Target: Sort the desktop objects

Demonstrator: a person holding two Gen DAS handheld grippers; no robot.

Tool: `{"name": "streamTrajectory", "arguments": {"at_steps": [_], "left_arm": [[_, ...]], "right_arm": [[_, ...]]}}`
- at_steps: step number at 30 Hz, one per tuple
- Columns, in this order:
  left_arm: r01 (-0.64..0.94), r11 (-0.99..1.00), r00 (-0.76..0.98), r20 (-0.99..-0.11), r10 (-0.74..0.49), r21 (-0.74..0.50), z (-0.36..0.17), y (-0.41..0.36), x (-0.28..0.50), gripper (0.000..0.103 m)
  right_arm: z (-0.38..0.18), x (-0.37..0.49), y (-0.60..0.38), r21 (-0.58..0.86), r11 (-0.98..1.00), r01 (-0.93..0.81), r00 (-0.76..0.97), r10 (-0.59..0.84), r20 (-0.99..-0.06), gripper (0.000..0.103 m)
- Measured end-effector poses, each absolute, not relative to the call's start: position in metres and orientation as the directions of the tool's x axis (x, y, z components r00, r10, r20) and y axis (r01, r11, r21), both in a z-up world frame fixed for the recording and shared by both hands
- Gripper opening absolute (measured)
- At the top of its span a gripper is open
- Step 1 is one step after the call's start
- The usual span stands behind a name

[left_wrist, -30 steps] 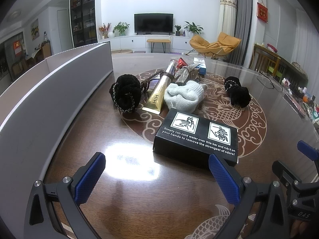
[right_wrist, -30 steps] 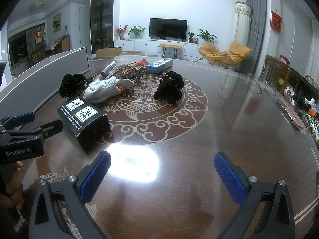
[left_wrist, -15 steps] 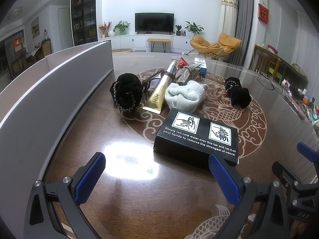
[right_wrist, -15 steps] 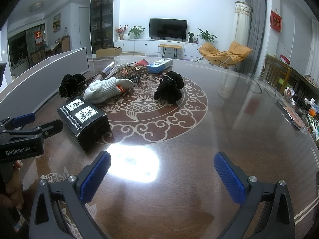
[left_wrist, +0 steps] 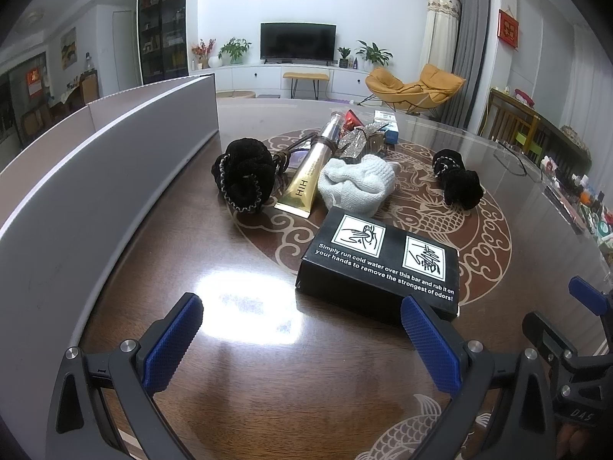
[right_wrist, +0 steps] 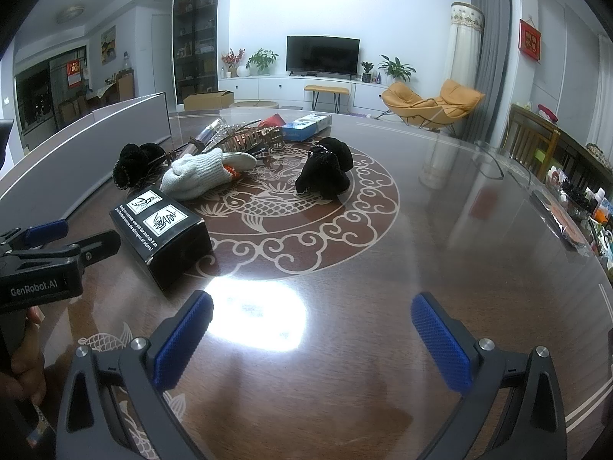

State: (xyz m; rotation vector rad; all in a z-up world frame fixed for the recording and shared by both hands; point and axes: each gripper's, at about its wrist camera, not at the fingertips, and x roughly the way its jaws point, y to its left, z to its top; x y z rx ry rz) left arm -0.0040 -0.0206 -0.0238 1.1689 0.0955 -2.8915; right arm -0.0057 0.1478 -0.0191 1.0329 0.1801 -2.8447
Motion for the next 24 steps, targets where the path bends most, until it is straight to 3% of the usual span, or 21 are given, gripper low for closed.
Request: {"name": "streamTrajectory", "arguments": {"at_steps": [11,19,24], "left_arm": [[0.069,-0.995,-0.707,-0.707,0.006,-0.077,-0.026,-0.027,-0.005,0.103],[0.039,-0.999,-0.679,-0.734,-0.023,-0.005,-0.025,-0.014,-0.006,0.103],[0.014,-0.999,-0.669,-0.743,0.013,-0.031,0.001,0.008,-0.019,0.103]], "right_arm": [[-0.018,-0.006,0.146,-0.062,-0.988,0.144,-0.762,-0.071,-0.644,0.103],[-0.017,-0.006,0.147,-0.044,-0.989,0.143,-0.763,-0.082,-0.641,0.103],[-0.016,-0.006,0.148,-0.031,-0.989,0.148,-0.763,-0.094,-0.64,0.103]]}}
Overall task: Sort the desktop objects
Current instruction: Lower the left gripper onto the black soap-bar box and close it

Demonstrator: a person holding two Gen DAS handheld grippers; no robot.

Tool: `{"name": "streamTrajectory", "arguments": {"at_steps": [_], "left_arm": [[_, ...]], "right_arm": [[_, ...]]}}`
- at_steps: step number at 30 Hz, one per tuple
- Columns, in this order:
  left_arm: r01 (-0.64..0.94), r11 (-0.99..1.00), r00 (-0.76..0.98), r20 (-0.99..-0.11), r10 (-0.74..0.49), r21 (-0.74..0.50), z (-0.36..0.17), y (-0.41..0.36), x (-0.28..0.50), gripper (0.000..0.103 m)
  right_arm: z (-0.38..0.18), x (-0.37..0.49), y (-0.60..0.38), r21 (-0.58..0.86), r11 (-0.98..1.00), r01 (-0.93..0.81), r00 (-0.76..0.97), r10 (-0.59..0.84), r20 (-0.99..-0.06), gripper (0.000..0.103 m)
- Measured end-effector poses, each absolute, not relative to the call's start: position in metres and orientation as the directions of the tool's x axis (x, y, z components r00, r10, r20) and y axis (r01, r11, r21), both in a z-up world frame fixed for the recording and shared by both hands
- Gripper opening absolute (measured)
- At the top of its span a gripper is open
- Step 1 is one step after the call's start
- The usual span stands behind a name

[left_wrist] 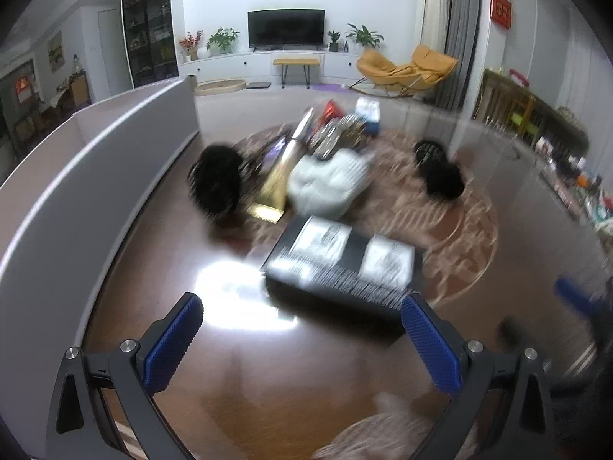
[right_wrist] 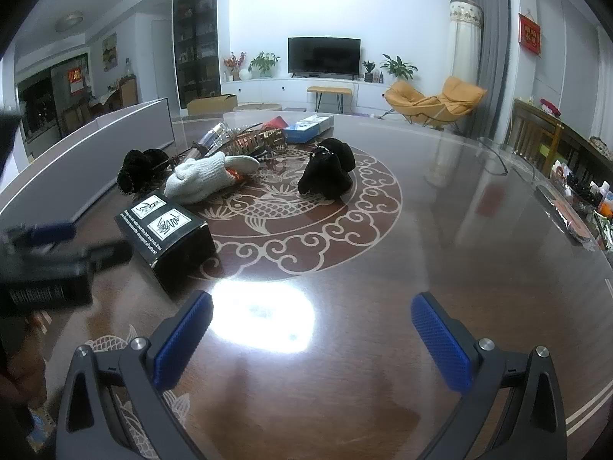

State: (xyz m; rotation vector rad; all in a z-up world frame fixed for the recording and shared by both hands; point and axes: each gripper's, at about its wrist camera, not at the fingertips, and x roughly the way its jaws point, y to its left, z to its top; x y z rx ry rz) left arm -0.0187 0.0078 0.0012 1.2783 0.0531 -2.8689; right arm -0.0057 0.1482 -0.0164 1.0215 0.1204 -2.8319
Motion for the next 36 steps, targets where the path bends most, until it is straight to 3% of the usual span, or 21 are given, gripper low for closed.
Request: {"name": "streamTrajectory", "arguments": {"at_steps": [4,8,11,19,28,36], "left_arm": [[0.056,-0.995,-0.59,-0.806,0.03,-0.078,0.013,0.026,-0.063,0.103],[0.093,-0.991,-0.483,-0.866,-0.13,0.097,-0.006,0.054,-0.096,0.103],[0.106,-0.986,-0.463,-0.871,-0.162,0.127,-0.015,0.05,-0.092,0.103],[0.116,-0.987,-0.468,-0.871,-0.153,0.111,-0.024,-0.002,-0.057,0.103],[0.117,-0.993,-0.456,-0.888,-0.061,0.008,-0.041,-0.022,-0.059,0.103],[0.082,-0.997,-0.538,-0.842,-0.046,0.002,-0.045,-0.025,-0.048,0.103]], "right_arm": [[-0.016,-0.004,0.152,-0.021,-0.989,0.144,-0.766,-0.098,-0.636,0.103],[-0.016,-0.004,0.152,-0.019,-0.99,0.141,-0.765,-0.097,-0.637,0.103],[-0.015,-0.004,0.152,-0.018,-0.989,0.145,-0.764,-0.101,-0.638,0.103],[-0.012,0.002,0.161,0.033,-0.989,0.145,-0.772,-0.134,-0.621,0.103],[-0.014,-0.001,0.162,0.046,-0.99,0.134,-0.761,-0.133,-0.635,0.103],[-0.016,-0.004,0.16,0.035,-0.99,0.137,-0.755,-0.128,-0.643,0.103]]}}
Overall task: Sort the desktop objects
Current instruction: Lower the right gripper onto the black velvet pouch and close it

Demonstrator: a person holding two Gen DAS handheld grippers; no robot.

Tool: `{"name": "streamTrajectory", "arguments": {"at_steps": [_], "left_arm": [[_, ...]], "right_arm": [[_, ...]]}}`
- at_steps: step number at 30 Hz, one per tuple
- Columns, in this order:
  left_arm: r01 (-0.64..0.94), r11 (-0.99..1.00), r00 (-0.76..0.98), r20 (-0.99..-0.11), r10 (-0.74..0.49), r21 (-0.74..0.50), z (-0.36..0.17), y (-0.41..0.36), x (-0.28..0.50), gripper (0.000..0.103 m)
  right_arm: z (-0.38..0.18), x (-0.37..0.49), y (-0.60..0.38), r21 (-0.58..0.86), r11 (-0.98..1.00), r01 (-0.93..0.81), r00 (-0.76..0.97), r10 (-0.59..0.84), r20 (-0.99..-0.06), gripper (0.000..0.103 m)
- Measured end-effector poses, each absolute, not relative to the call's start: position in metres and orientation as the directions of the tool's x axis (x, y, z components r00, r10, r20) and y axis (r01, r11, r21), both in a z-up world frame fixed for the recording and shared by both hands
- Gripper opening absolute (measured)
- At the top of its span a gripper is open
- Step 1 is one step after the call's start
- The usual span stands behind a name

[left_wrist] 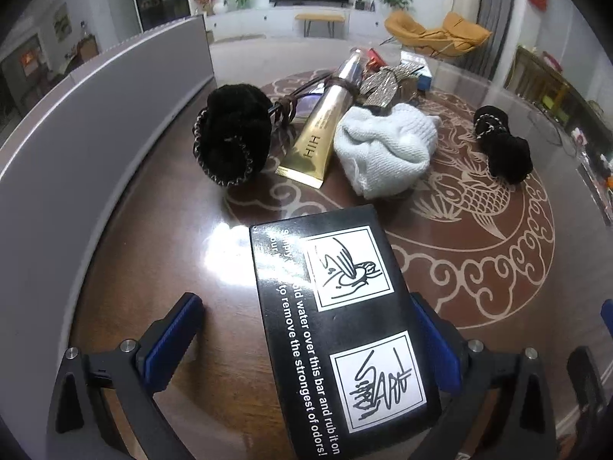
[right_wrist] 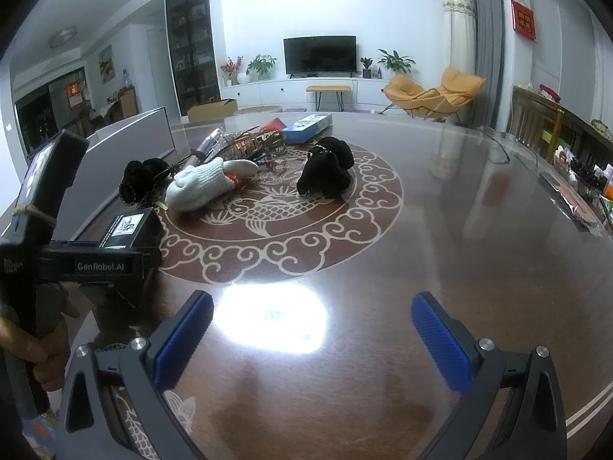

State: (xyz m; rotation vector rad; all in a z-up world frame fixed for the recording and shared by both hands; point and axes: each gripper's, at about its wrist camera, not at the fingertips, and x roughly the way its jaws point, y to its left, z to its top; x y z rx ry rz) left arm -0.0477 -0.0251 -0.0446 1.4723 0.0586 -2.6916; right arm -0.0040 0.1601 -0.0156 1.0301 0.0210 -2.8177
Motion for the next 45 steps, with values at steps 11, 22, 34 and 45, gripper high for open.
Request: {"name": "streamTrajectory", "arguments": {"at_steps": [11,22,34,45], "left_arm": [[-0.047,-0.999,-0.556,-0.831,0.024,0.002,-0.047,-0.027,-0.06,0.103],[-0.043,-0.999,-0.576,-0.817,0.026,-0.001,-0.047,-0.026,-0.059,0.103],[-0.043,-0.999,-0.576,-0.817,0.027,-0.003,-0.047,-0.026,-0.058,0.103],[-0.043,-0.999,-0.576,-0.817,0.028,-0.004,-0.047,-0.027,-0.057,0.103]], "right_arm": [[-0.02,-0.009,0.156,0.026,-0.987,0.158,-0.722,-0.134,-0.679,0.103],[-0.008,-0.159,0.169,0.029,-0.99,0.135,-0.552,-0.1,-0.828,0.103],[-0.036,-0.235,0.13,-0.017,-0.983,0.18,-0.53,-0.083,-0.844,0.055],[-0.044,-0.116,0.138,-0.022,-0.976,0.215,-0.599,-0.114,-0.792,0.036]]}}
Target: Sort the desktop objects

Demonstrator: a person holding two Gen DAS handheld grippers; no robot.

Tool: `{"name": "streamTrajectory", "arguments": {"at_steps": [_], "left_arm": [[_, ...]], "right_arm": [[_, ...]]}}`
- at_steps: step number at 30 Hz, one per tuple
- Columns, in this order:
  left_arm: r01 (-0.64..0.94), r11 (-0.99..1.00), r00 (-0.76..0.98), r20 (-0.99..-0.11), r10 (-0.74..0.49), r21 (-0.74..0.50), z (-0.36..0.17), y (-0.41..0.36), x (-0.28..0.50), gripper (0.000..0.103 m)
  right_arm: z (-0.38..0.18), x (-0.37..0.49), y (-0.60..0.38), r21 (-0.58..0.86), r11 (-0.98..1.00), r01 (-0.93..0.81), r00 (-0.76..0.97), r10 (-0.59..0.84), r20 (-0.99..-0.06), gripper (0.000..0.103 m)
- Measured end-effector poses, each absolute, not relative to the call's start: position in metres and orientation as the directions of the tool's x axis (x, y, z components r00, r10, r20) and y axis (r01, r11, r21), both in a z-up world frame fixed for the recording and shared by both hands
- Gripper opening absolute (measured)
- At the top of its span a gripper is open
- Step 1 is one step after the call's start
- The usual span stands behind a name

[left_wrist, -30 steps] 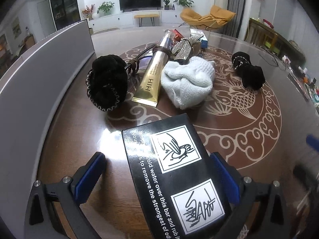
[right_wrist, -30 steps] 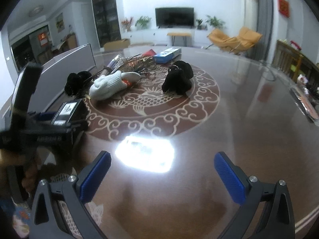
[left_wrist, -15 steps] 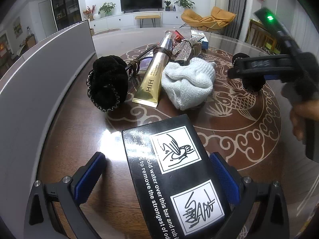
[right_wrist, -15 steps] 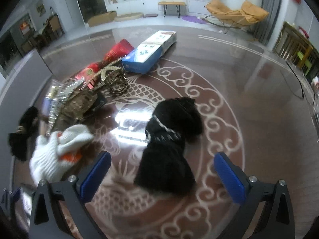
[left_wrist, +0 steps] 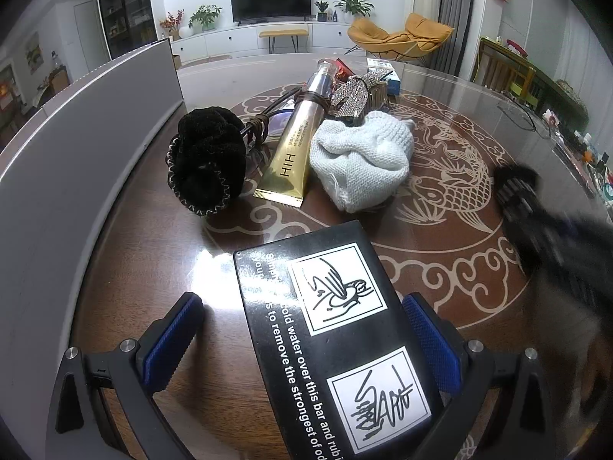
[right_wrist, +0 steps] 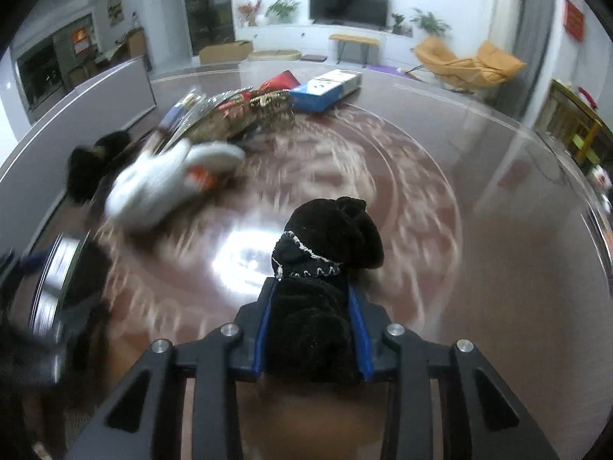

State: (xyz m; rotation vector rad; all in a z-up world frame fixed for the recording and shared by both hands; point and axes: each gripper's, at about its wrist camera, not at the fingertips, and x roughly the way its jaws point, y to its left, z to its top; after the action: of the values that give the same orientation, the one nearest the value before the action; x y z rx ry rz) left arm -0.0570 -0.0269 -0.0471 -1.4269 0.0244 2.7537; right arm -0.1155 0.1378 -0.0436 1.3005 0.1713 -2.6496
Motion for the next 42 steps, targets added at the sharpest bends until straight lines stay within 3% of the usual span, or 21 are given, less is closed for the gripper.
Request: {"name": "streamTrajectory", "arguments": {"at_steps": [5,8,10,11,42], "left_arm": [[-0.041,-0.999,-0.576,-0.817,0.027,-0.003,-0.047,-0.027,-0.057,0.103],[-0.039,-0.999,-0.576,-0.817,0.025,-0.003,-0.047,-0.029,-0.054,0.103],[-0.039,-0.999,-0.576,-0.817,0.025,-0.003,-0.046,-0.03,-0.054,0.103],[-0.04,-0.999,-0.576,-0.817,0.025,-0.003,-0.046,-0.029,-0.055,0.103],[-0.038,-0.999,-0.577,-0.817,0.025,-0.004,-0.046,-0.028,-0.054,0.103]], "right_arm": [[-0.04,-0.083,0.143,-0.01,-0.988,0.152,-0.622,-0.088,-0.778,0.044],[-0.04,-0.094,0.137,-0.011,-0.989,0.15,-0.611,-0.084,-0.787,0.071],[-0.044,-0.094,0.135,-0.013,-0.99,0.139,-0.592,-0.073,-0.803,0.099],[-0.045,-0.096,0.135,-0.01,-0.991,0.135,-0.581,-0.071,-0.811,0.102],[-0.047,-0.099,0.136,-0.015,-0.991,0.134,-0.581,-0.066,-0.812,0.103]]}}
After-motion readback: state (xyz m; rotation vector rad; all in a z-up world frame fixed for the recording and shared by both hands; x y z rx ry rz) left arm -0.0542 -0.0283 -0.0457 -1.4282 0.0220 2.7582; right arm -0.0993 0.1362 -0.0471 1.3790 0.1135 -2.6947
